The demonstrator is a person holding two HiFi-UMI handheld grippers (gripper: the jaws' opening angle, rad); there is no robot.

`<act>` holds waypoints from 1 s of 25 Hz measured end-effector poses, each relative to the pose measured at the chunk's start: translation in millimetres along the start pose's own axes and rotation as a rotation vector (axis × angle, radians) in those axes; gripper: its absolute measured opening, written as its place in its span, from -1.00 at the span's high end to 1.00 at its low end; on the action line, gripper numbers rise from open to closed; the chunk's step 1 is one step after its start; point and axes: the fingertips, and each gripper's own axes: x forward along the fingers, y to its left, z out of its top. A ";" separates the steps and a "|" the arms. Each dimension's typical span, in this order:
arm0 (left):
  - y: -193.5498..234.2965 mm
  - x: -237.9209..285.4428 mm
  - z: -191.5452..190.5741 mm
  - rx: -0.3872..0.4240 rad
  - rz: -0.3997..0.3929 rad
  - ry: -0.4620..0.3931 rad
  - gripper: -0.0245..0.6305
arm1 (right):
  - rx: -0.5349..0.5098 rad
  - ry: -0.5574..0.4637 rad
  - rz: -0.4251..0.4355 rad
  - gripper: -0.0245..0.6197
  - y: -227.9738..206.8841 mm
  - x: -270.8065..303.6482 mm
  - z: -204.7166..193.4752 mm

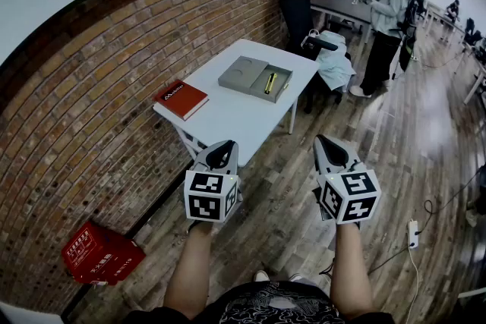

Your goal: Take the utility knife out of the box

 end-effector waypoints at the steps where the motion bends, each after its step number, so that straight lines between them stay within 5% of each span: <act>1: 2.4 0.6 -1.1 -0.002 0.001 0.006 0.82 | 0.006 0.000 0.002 0.86 2.1 1.9 0.0; 18: 8.5 18.6 -7.3 -0.028 -0.048 -0.001 0.80 | -0.005 0.027 0.000 0.86 14.7 19.1 -7.0; 25: 6.6 45.7 -6.5 -0.031 -0.049 0.016 0.60 | 0.001 0.032 0.008 0.86 -2.5 34.8 -10.6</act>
